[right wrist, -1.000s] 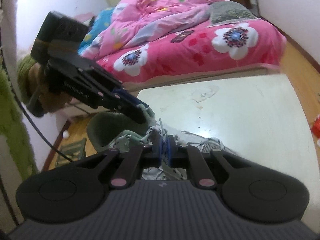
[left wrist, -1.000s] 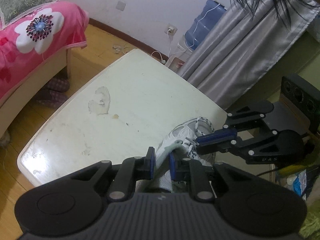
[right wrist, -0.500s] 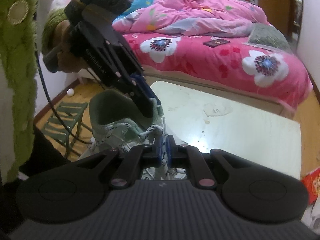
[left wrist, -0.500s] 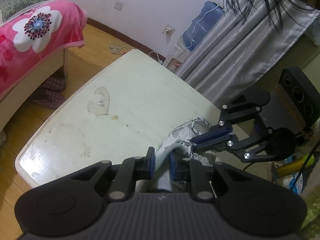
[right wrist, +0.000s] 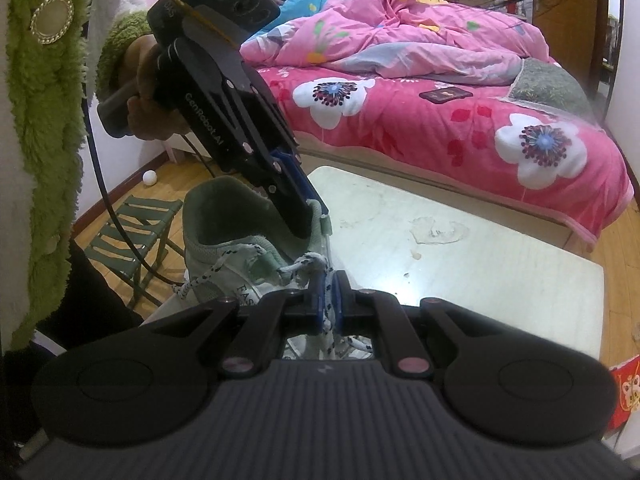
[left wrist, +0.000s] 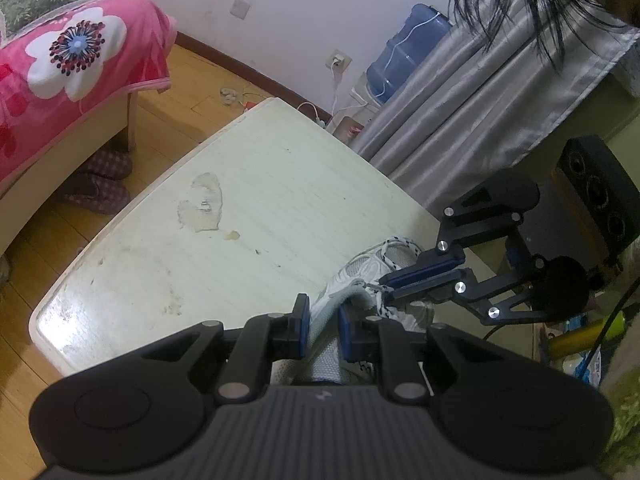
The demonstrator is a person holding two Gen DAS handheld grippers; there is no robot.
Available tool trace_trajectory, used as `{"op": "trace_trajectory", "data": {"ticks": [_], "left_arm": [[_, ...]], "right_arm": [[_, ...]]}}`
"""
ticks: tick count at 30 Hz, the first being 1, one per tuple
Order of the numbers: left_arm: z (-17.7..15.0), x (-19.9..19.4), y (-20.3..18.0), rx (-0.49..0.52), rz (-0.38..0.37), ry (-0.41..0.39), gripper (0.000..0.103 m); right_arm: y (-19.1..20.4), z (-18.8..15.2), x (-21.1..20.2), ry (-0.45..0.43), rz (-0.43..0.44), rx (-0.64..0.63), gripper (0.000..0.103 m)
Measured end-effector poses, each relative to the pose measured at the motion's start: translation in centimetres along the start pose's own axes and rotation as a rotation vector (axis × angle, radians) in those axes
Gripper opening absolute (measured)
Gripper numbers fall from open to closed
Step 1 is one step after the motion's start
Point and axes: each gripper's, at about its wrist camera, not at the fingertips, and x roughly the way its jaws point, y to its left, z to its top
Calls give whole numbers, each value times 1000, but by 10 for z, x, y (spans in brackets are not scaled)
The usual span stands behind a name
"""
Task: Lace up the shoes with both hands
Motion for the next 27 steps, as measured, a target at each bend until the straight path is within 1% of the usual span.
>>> {"op": "trace_trajectory", "data": {"ticks": [9,16,27], "left_arm": [[0,1,3,2,-1,-2,16],[1,2,0,6,3,-4,16],[1,2,-3,26,-1,-1,16]], "right_arm": [[-3,1,5,6,5,28,4],[-5,3,8,31,11,56,3],[-15,6,14,73,39,160,3]]}}
